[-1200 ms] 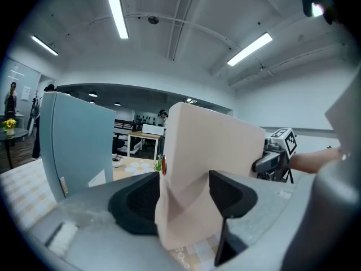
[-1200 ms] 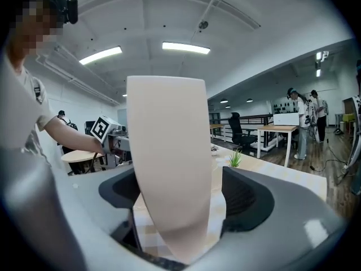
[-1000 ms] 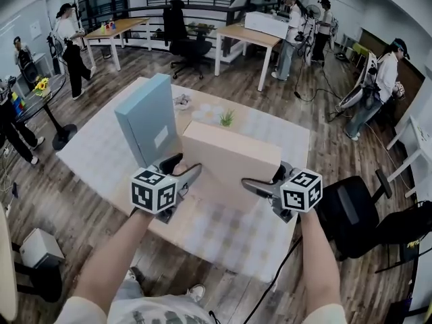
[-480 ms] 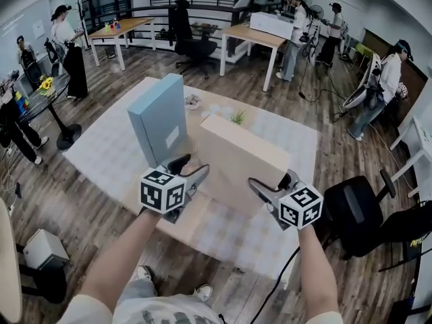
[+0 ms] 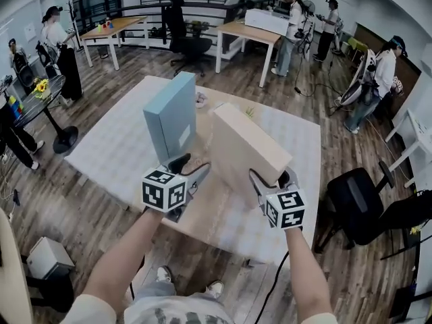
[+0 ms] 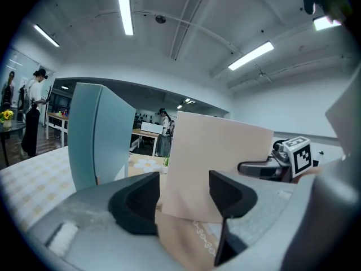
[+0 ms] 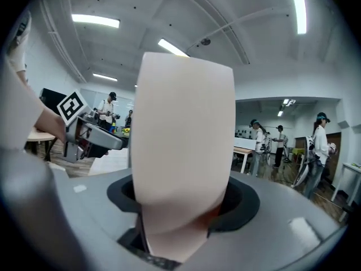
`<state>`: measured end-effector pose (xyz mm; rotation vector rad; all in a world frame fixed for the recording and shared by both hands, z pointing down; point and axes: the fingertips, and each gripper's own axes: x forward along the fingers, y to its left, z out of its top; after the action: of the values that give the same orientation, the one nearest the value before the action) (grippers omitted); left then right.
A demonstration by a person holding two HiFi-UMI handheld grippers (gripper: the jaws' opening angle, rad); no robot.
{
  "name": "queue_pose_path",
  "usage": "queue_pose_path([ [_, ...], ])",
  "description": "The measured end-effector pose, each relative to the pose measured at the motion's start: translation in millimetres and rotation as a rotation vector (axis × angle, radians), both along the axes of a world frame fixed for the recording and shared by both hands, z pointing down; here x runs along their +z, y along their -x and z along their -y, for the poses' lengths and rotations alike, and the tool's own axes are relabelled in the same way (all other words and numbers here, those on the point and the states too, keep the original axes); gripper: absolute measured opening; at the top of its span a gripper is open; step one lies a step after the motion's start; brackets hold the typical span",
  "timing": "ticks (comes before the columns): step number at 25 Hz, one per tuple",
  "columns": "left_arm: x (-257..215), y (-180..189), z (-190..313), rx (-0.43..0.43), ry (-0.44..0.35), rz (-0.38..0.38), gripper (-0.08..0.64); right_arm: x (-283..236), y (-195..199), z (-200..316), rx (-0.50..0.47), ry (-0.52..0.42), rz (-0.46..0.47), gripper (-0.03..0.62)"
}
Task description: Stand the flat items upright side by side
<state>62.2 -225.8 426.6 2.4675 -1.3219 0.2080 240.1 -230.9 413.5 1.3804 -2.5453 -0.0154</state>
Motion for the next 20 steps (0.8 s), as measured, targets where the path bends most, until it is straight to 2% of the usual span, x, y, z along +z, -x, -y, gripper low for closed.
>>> queue_pose_path([
  [12,-13.0,108.5,6.5,0.066,-0.047,0.037,0.282,2.9,85.8,35.2,0.350,0.014,0.014,0.305],
  [20,-5.1,177.9,23.7,0.059,-0.051,0.043,0.282,6.3,139.2,63.4,0.509,0.022,0.012,0.305],
])
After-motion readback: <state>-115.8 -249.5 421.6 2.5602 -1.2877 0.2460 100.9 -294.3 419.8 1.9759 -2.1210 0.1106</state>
